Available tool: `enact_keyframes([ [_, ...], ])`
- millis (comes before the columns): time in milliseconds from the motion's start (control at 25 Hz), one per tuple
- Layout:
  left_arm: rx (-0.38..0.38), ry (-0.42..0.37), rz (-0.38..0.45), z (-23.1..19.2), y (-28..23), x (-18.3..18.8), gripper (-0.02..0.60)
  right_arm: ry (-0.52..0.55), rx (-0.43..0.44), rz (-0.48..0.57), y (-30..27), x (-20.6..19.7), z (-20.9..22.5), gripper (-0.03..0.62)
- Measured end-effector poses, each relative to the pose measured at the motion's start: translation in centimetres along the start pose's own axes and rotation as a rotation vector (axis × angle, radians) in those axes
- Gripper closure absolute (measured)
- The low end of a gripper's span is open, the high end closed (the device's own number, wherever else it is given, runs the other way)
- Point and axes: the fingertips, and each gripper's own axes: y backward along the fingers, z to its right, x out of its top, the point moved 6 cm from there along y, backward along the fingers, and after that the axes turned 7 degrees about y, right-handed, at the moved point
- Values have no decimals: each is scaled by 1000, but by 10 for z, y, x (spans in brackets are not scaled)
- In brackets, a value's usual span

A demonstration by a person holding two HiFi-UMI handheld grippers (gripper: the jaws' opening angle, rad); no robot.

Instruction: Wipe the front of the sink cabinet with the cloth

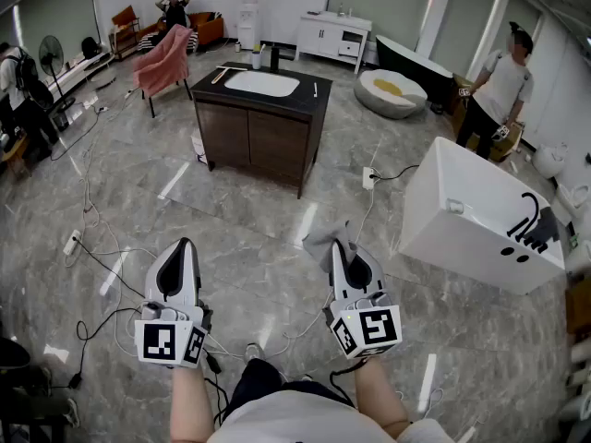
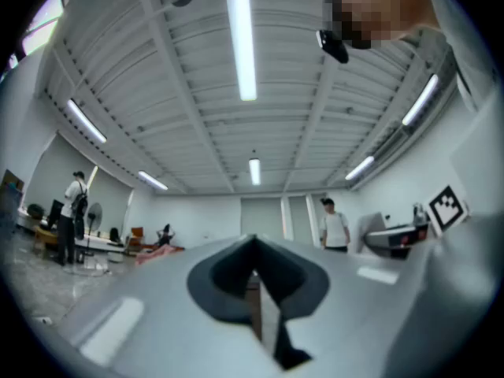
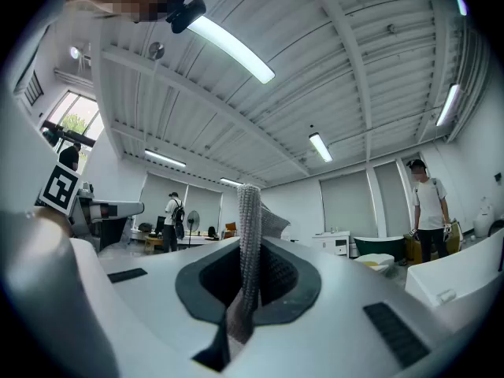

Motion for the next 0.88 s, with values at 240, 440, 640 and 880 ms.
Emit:
enact_keyframes([
  [240, -11, 4, 9, -14, -11, 3, 577, 3, -7, 4, -15, 4, -7, 586],
  [440, -16, 3, 13, -31, -29, 1, 577, 1, -17, 1, -39, -1, -8, 586],
  [640, -28, -3, 24, -52, -49, 2, 577, 0, -16, 23, -65, 0, -14, 586],
  [880, -51, -5, 39, -79, -74, 3, 577, -16, -28, 29, -98, -4, -23, 586],
])
